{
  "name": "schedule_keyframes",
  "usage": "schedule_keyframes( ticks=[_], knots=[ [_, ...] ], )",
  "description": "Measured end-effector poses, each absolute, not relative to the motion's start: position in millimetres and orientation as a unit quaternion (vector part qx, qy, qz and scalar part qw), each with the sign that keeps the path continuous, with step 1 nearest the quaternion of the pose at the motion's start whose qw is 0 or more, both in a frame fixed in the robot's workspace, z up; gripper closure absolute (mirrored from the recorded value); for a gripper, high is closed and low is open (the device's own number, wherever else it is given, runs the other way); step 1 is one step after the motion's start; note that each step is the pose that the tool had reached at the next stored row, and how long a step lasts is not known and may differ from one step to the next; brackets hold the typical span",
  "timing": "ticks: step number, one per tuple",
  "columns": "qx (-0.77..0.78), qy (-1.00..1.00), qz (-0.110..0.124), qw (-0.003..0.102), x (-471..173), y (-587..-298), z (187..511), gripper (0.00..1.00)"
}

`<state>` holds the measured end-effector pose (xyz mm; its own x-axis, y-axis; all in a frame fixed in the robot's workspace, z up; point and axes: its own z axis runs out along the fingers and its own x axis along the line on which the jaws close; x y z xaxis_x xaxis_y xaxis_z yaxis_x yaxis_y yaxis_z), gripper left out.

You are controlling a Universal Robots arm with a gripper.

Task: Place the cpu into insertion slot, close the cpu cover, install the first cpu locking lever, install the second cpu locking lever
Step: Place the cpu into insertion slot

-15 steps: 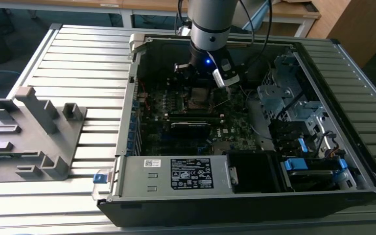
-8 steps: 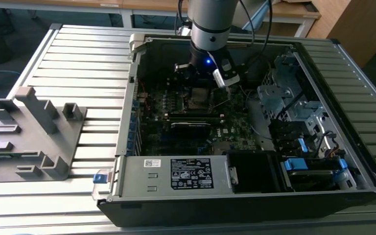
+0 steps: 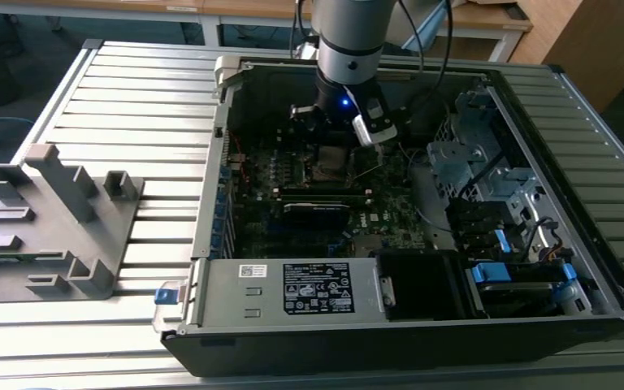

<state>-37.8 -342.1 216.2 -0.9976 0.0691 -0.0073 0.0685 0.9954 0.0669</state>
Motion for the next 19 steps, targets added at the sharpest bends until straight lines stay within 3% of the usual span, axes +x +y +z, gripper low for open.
schedule_keyframes(
  ticks=[19],
  knots=[
    [0.206,0.978,0.032,0.010,-37.8,-342.2,213.6,0.46]
  ],
)
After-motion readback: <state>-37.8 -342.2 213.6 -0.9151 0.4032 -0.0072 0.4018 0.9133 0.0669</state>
